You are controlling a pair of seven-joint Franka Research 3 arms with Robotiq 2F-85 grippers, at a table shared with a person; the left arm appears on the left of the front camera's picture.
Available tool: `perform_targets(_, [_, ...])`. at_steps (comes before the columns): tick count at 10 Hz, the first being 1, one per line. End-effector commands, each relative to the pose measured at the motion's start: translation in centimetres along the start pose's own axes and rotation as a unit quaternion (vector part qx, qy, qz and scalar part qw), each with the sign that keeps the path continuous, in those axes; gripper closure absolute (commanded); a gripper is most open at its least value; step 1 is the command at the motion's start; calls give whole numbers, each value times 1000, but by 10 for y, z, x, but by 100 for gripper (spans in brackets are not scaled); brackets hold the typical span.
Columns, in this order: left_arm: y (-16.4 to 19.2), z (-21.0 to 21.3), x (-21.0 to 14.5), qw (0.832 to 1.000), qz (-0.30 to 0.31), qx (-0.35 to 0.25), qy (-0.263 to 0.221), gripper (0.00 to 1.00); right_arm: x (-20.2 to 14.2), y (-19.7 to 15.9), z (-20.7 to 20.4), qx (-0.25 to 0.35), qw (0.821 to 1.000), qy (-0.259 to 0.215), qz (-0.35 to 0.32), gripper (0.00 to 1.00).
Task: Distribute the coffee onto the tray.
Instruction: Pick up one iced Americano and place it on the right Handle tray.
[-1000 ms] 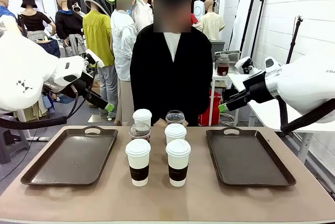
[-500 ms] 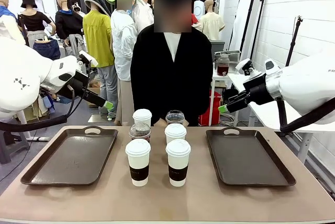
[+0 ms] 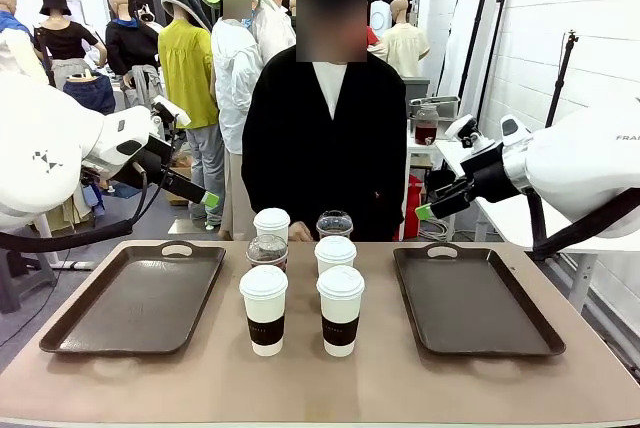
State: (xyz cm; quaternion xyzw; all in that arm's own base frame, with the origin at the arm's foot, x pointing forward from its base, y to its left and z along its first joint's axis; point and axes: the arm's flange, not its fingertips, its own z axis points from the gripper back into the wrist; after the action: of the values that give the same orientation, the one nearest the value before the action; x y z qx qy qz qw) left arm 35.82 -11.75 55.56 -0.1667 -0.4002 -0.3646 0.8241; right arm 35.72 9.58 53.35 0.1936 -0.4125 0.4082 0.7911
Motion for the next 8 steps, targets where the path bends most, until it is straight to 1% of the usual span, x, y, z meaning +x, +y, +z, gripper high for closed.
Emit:
perform_targets(1, [1,2,-1,1000,2,-7,1,0,-1,-1,0,7,1000,-5,-4,0])
perform_targets(8, [1,2,-1,1000,2,-7,1,0,-1,-1,0,7,1000,-5,-4,0])
